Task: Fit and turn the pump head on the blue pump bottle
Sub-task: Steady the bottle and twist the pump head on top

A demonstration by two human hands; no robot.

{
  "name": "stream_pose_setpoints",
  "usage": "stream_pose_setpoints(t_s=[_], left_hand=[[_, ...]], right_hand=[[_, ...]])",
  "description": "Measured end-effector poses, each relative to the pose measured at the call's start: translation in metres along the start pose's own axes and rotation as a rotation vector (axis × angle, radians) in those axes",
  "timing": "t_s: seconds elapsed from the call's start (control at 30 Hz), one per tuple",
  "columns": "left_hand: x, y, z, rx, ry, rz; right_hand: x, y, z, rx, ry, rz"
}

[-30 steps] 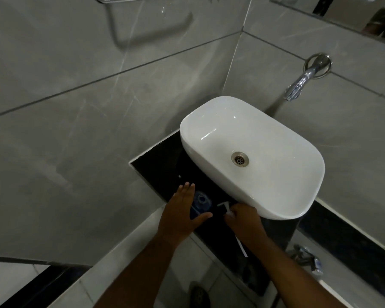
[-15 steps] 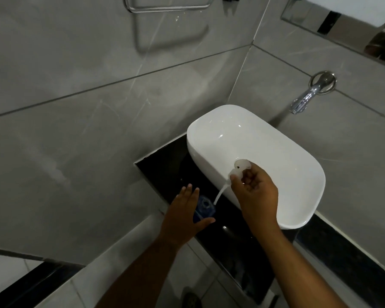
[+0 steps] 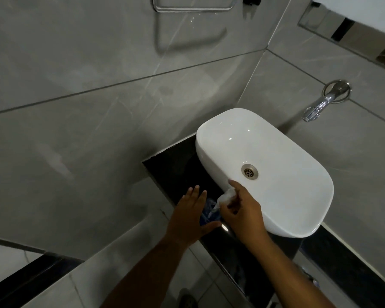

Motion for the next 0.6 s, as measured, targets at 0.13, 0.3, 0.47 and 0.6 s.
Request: stream_pose_setpoints(t_s=[0.13,0.3,0.47,0.6], left_hand=[[-0.002,0.001,0.001,-0.012,-0.022,0.003],[-0.003,-0.003,0.004,-0.005,-0.093,0.084],[-0.001,-0.004,0.002,0.004,-0.099,0.111],[0.002,-0.005,0.0,-0.008,-0.099,0.09]], right_hand=[[0.002,0.005,-0.004,-0.092,-0.166,-0.229],[0.009,0.02,-0.031,-0.236,-0.379,-0.497],[0.018,0.028,-0.046,-0.175,-0.596,-0.607],[0.017,0.028,-0.043,-0.17,-0.626,-0.572]])
Point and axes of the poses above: each hand's wrist, its own y-axis towards the middle knuckle, its own x-axis out of the palm, z = x × y, the point moved 3 cm from there along y, towards the middle knuckle, and after that the axes turned 12 degrees about z, right-handed, at the moved point
